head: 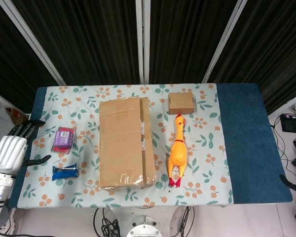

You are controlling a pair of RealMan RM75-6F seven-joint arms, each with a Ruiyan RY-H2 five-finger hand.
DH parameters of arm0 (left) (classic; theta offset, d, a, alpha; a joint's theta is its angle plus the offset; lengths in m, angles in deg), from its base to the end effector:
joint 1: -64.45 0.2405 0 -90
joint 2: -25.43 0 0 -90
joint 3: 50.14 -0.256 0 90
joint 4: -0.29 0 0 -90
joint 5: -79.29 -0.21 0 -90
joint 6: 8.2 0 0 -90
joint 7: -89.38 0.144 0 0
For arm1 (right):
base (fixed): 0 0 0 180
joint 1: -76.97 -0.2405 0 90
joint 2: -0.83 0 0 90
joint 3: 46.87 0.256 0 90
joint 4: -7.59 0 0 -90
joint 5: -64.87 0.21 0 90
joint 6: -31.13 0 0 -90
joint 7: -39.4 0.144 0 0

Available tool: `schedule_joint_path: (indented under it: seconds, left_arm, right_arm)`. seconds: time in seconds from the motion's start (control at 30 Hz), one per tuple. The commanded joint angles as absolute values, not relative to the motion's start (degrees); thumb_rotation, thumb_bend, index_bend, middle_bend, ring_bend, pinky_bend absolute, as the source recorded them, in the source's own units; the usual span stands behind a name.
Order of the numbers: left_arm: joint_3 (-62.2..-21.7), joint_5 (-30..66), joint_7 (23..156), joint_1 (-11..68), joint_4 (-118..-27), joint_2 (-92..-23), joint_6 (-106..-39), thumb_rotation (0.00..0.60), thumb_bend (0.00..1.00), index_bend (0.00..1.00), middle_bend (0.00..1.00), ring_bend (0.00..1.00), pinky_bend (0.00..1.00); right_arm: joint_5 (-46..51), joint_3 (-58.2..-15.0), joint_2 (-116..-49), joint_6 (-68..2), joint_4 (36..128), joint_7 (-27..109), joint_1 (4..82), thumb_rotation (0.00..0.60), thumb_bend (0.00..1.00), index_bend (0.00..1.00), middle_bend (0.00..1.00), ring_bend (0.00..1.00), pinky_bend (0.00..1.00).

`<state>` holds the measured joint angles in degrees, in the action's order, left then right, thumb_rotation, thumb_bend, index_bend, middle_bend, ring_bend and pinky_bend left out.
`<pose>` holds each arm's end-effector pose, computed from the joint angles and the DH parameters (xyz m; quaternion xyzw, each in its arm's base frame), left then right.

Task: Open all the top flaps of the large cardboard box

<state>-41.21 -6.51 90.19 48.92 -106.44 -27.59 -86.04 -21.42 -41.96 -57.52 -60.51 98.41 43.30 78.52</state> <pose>-0.2254 0.2441 0.1923 -0.6381 -0.3432 -0.4530 0.5196 -0.3288 -0.1519 0.2139 0.5577 -0.3518 0.3863 0.6449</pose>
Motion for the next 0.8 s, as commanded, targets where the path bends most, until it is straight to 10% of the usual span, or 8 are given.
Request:
schedule_joint_path:
  seconds: [0.03, 0.8]
  left_arm:
    - [-37.71, -6.24, 93.29, 43.70, -109.47, -27.95, -82.10, 0.527, 0.00, 0.16, 0.16, 0.14, 0.23]
    - [-27.95, 3.50, 90.08, 14.48, -101.26, -49.08, -60.07, 0.469, 0.00, 0.18, 0.21, 0.14, 0.22]
  right_arm:
    - [-21.63, -41.75, -57.20, -60.95, 98.92, 43.43, 78.53, 0.600, 0.06, 0.00, 0.00, 0.00, 0.00]
    - [-21.57, -41.48, -55.26, -62.78, 100.34, 44.96, 79.59, 0.600, 0.07, 0.00, 0.00, 0.00, 0.00]
